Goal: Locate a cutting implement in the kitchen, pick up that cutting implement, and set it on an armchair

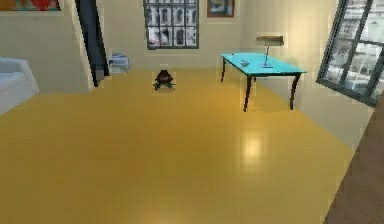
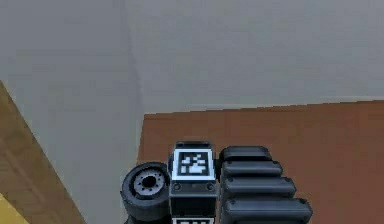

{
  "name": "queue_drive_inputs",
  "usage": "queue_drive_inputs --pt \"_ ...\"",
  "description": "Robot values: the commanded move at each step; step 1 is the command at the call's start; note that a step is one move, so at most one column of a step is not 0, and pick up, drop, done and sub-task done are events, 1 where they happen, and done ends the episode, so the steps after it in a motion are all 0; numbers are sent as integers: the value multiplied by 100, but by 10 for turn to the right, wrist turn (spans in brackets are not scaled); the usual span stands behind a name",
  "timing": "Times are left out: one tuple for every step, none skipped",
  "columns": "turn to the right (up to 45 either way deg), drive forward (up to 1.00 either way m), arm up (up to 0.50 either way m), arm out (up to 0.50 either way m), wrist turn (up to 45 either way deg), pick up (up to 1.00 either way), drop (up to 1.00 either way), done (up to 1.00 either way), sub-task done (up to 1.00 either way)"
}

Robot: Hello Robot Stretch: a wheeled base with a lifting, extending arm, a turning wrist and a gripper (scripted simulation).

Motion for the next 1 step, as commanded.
queue_drive_inputs --pt "-210 0 0 0 0 0 0 0 0"
